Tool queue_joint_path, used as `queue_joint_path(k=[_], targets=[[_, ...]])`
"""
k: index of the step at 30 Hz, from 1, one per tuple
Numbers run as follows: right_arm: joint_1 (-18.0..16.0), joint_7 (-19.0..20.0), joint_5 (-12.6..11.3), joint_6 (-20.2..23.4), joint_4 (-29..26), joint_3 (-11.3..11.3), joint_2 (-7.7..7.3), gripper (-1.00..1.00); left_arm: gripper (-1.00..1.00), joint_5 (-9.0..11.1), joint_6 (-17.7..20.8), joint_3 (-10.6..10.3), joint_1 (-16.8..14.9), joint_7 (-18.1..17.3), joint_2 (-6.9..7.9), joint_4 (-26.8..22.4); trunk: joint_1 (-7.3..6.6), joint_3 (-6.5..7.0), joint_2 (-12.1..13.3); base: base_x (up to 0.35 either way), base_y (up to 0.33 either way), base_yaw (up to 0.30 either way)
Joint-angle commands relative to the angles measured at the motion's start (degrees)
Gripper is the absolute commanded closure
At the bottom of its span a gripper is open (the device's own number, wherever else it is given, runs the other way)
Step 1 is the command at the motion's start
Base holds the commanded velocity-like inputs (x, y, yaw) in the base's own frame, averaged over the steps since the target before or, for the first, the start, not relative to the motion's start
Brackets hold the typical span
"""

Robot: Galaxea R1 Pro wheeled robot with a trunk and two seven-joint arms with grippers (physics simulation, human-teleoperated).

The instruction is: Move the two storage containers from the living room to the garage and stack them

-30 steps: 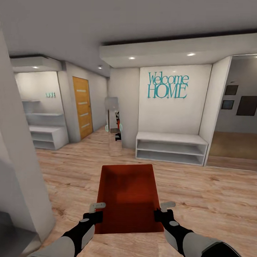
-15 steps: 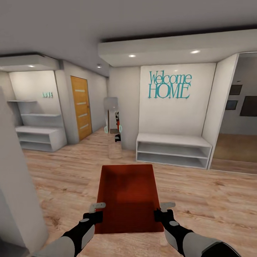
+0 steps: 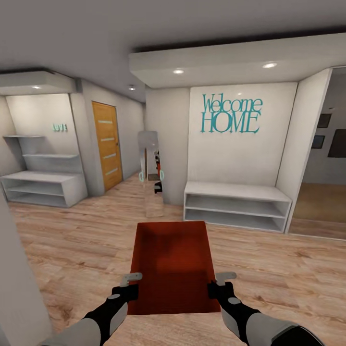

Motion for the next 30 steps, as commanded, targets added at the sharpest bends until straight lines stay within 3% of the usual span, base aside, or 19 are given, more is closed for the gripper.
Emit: queue_joint_path(k=[1,30], targets=[[-0.1,-0.1,-0.9,-0.2,0.2,-1.9,-0.15,1.0,1.0,0.0,-0.2,-0.8,-0.1,0.6,2.0,-0.1,0.04,-0.09,-0.1,0.322,0.0,0.0],[-0.1,-0.1,-0.8,-0.2,0.1,-1.9,-0.15,1.0,1.0,-0.1,-0.2,-0.8,-0.1,0.6,2.0,-0.2,0.04,-0.09,-0.1,0.322,0.0,0.018]])
